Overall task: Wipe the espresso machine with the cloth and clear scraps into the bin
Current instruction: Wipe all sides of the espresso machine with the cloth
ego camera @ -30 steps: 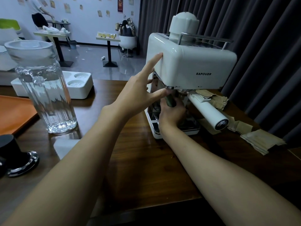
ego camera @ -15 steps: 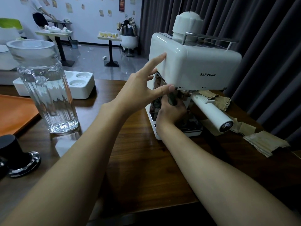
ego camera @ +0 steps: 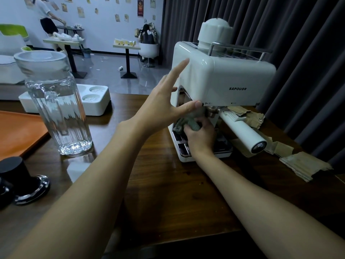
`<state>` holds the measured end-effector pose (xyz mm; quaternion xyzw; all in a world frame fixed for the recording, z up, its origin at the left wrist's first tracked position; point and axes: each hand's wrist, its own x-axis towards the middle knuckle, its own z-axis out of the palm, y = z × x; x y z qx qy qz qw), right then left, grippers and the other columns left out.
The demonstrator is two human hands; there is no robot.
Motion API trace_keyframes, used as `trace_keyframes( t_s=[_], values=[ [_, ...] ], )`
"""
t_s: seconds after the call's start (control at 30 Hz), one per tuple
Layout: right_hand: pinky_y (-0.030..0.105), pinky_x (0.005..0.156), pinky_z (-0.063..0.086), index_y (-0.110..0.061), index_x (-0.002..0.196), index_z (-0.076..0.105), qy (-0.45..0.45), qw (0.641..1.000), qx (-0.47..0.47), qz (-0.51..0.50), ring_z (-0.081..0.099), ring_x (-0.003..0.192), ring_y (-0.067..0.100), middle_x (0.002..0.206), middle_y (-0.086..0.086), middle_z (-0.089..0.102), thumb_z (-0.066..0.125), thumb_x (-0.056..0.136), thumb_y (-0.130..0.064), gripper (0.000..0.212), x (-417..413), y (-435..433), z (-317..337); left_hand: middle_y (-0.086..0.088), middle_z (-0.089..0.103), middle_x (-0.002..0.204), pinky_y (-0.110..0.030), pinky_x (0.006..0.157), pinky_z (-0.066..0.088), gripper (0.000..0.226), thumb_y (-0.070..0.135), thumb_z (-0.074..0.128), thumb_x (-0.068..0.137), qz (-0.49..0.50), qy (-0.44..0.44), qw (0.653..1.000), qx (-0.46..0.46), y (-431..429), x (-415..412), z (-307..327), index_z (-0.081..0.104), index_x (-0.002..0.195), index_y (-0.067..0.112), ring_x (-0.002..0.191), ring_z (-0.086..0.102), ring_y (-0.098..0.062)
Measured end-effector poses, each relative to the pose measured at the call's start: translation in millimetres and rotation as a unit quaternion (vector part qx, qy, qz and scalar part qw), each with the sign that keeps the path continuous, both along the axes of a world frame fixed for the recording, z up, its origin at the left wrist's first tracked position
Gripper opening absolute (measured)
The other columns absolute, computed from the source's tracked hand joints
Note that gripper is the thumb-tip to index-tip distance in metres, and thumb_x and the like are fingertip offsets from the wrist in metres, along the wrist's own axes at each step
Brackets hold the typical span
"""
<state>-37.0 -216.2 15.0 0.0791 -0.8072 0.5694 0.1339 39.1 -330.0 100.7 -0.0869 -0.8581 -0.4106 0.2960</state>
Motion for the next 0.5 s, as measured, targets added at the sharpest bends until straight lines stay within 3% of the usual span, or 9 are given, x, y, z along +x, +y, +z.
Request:
trace_keyframes(
  t_s=[0.07, 0.13, 0.27, 0.37, 0.43, 0.5],
  values=[
    [0.039, 0.092, 0.047, -0.025, 0.103, 0.063, 0.032, 0.991, 0.13, 0.029, 0.059, 0.105, 0.022, 0.107, 0.001, 0.065, 0.072, 0.073, -0.05, 0.04, -4.3, 15.8, -6.1, 0.025, 0.023, 0.148, -0.031, 0.109, 0.041, 0.095, 0.048, 0.075, 0.082, -0.015, 0.015, 1.0, -0.007, 1.2, -0.6, 3.6, 0.012, 0.153, 0.047, 0.138, 0.039, -0.01],
    [0.045, 0.094, 0.047, -0.029, 0.101, 0.065, 0.029, 0.979, 0.188, 0.071, 0.059, 0.104, 0.02, 0.107, -0.002, 0.064, 0.069, 0.07, -0.063, 0.046, -3.3, 23.0, -7.0, 0.032, 0.02, 0.144, -0.032, 0.113, 0.039, 0.094, 0.043, 0.075, 0.083, -0.028, 0.018, 0.999, -0.018, 2.2, -2.9, 6.8, 0.013, 0.154, 0.045, 0.141, 0.033, -0.006],
    [0.047, 0.101, 0.038, -0.028, 0.104, 0.066, 0.075, 0.954, 0.281, 0.08, 0.056, 0.11, 0.021, 0.113, -0.005, 0.062, 0.07, 0.08, -0.05, 0.033, -0.3, 30.9, -10.8, 0.028, 0.027, 0.143, -0.031, 0.113, 0.037, 0.091, 0.042, 0.076, 0.083, -0.025, 0.013, 1.0, -0.013, 3.0, -5.0, 7.0, 0.017, 0.152, 0.047, 0.136, 0.034, -0.001],
    [0.032, 0.083, 0.037, -0.024, 0.099, 0.067, 0.074, 0.95, 0.295, 0.077, 0.056, 0.097, 0.016, 0.1, -0.005, 0.061, 0.07, 0.084, -0.04, 0.022, -1.2, 46.3, -6.2, 0.029, 0.027, 0.139, -0.03, 0.112, 0.038, 0.091, 0.042, 0.077, 0.083, -0.019, 0.005, 1.0, -0.008, 3.8, -2.5, 5.8, 0.016, 0.151, 0.051, 0.132, 0.037, 0.0],
    [0.027, 0.077, 0.038, -0.016, 0.108, 0.066, 0.034, 0.964, 0.254, 0.067, 0.06, 0.102, 0.022, 0.104, 0.001, 0.064, 0.068, 0.088, -0.031, 0.025, -7.7, 60.1, -5.5, 0.028, 0.027, 0.142, -0.032, 0.114, 0.038, 0.092, 0.042, 0.077, 0.083, -0.02, 0.002, 1.0, -0.008, 4.3, -1.5, 5.4, 0.015, 0.151, 0.052, 0.135, 0.036, -0.002],
    [0.027, 0.088, 0.041, -0.01, 0.127, 0.057, -0.026, 0.981, 0.185, 0.058, 0.056, 0.116, 0.027, 0.123, 0.008, 0.062, 0.064, 0.092, -0.026, 0.039, -12.9, 70.1, -4.6, 0.026, 0.028, 0.141, -0.033, 0.113, 0.038, 0.091, 0.042, 0.076, 0.083, -0.019, -0.005, 1.0, -0.004, 5.2, -1.4, 5.3, 0.014, 0.15, 0.054, 0.135, 0.037, -0.003]
  ],
)
